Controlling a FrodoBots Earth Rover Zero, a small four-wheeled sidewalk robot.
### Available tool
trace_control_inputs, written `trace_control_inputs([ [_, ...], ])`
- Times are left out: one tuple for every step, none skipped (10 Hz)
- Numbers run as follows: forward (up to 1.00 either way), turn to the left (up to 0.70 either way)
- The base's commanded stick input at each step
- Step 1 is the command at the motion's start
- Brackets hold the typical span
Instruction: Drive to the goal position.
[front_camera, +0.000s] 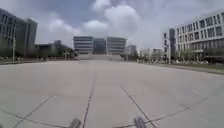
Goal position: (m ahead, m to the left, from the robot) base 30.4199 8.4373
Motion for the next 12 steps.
trace_control_inputs([
  [1.0, 0.0],
  [1.0, 0.0],
  [1.0, 0.0],
  [1.0, 0.0],
  [1.0, 0.0],
  [1.0, 0.0],
  [1.0, 0.0],
  [1.0, 0.0],
  [1.0, -0.32],
  [1.0, -0.4],
  [1.0, -0.26],
  [1.0, -0.1],
])
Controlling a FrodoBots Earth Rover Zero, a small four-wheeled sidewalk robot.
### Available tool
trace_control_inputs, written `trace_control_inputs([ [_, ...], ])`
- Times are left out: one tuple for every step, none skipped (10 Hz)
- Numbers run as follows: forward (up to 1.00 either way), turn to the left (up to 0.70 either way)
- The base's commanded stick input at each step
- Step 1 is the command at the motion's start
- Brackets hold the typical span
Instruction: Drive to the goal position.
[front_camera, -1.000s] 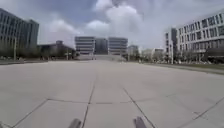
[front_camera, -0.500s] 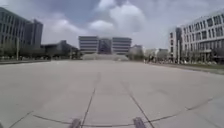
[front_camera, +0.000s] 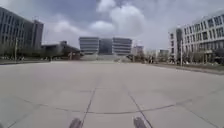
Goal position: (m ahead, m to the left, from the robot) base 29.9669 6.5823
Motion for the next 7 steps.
trace_control_inputs([
  [1.0, 0.0],
  [1.0, 0.0],
  [1.0, 0.0],
  [1.0, 0.0],
  [1.0, 0.0],
  [1.0, 0.0],
  [1.0, 0.0],
])
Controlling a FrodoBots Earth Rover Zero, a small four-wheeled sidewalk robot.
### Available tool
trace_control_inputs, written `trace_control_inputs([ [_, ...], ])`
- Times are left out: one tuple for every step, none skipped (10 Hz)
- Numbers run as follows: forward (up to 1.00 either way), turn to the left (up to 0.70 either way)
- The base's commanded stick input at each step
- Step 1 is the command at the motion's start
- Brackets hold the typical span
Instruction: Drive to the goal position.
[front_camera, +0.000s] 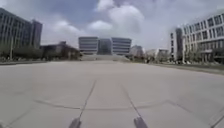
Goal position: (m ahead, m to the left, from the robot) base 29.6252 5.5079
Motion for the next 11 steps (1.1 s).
trace_control_inputs([
  [1.0, 0.0],
  [1.0, 0.0],
  [1.0, 0.0],
  [1.0, 0.0],
  [1.0, 0.0],
  [1.0, 0.0],
  [1.0, 0.0],
  [1.0, 0.0],
  [1.0, 0.0],
  [1.0, 0.0],
  [1.0, 0.0],
])
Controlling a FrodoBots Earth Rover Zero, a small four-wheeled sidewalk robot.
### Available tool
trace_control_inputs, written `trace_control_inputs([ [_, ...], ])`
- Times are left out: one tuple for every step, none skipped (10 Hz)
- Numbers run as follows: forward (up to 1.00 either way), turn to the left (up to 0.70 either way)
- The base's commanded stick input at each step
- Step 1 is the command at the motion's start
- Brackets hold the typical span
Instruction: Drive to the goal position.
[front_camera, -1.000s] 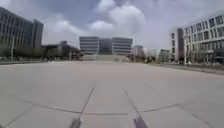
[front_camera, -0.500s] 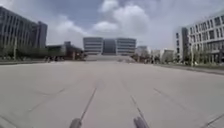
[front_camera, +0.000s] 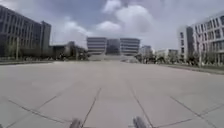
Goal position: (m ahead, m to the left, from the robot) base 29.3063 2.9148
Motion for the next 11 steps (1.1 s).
trace_control_inputs([
  [1.0, 0.0],
  [1.0, 0.0],
  [1.0, 0.0],
  [1.0, 0.0],
  [1.0, 0.0],
  [1.0, 0.0],
  [1.0, 0.0],
  [1.0, 0.0],
  [1.0, 0.0],
  [1.0, 0.0],
  [1.0, 0.0],
])
